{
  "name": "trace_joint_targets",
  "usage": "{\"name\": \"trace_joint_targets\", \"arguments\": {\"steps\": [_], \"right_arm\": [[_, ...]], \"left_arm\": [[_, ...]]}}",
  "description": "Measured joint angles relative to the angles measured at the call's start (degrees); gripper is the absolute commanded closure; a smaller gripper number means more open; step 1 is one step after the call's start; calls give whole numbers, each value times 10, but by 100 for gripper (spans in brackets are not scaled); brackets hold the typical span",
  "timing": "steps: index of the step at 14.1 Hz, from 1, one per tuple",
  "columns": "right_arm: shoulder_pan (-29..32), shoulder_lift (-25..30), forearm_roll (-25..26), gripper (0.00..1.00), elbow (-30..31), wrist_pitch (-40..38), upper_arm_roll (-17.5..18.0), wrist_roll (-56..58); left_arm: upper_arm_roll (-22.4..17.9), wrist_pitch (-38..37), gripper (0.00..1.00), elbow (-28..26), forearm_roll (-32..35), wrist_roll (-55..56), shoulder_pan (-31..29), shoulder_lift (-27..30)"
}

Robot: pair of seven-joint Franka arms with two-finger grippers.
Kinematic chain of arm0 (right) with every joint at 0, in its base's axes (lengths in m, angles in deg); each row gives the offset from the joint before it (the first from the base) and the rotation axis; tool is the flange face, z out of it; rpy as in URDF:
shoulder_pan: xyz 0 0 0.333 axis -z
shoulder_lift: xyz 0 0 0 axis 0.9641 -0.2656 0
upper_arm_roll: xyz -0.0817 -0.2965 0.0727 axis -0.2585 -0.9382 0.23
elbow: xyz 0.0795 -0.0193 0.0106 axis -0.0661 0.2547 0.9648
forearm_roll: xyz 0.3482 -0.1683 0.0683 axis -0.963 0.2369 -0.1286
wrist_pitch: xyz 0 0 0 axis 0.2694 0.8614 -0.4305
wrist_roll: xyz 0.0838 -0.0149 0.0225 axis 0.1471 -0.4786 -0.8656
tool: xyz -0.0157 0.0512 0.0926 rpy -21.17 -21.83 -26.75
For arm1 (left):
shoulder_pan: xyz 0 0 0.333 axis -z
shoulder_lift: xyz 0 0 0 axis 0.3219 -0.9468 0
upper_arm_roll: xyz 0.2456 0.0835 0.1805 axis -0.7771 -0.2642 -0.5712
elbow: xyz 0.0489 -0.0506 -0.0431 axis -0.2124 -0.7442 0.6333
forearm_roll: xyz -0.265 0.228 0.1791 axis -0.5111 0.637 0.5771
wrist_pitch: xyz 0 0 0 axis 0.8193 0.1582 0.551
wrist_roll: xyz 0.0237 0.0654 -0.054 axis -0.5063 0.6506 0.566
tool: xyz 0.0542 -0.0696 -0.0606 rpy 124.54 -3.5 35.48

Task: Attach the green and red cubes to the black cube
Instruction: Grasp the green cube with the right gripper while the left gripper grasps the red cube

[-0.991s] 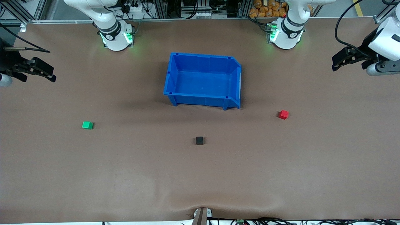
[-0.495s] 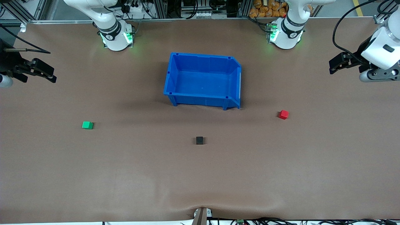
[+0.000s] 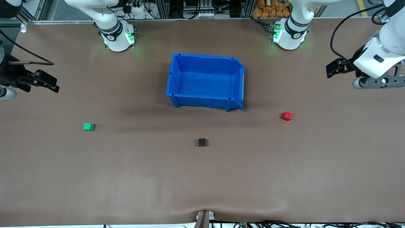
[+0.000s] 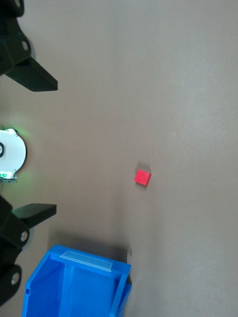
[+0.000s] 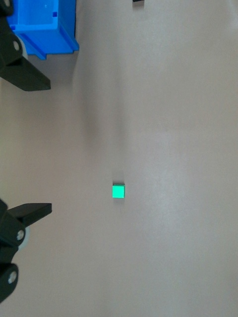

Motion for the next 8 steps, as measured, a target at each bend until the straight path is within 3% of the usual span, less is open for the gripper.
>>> {"name": "trace_joint_targets", "arguments": {"steps": [4, 8], "right_arm": [[2, -37, 14, 0, 0, 3, 0, 0], [9, -83, 16, 0, 1, 4, -1, -3]], "left_arm": [[4, 47, 0, -48, 0, 0, 1, 1], [13, 164, 0, -153, 0, 0, 2, -1]]}}
